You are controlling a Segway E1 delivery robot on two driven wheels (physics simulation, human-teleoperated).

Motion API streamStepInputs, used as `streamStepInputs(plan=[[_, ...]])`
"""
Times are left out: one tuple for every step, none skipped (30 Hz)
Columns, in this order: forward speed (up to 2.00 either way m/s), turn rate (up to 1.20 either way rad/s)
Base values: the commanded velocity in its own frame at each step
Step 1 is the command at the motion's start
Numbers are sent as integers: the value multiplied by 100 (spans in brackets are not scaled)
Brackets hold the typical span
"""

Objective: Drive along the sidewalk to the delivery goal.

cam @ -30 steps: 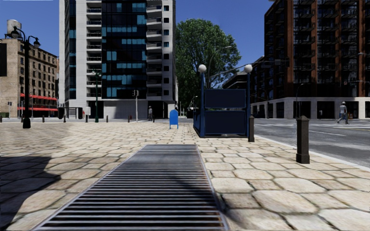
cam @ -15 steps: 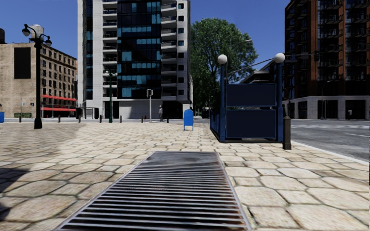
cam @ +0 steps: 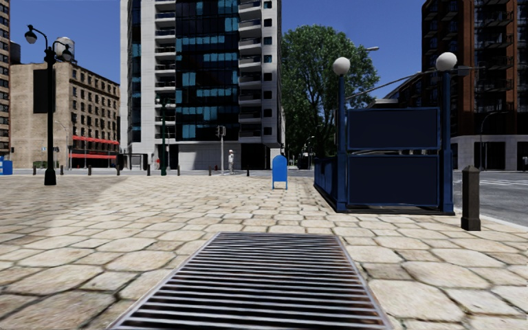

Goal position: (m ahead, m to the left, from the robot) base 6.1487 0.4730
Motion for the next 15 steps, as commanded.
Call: streamStepInputs(plan=[[200, 0], [200, 0], [200, 0], [200, 0], [200, 0], [200, 0], [200, 0], [200, 0], [200, 0], [200, 0], [200, 0], [200, 0], [200, 0], [200, 0], [200, 0]])
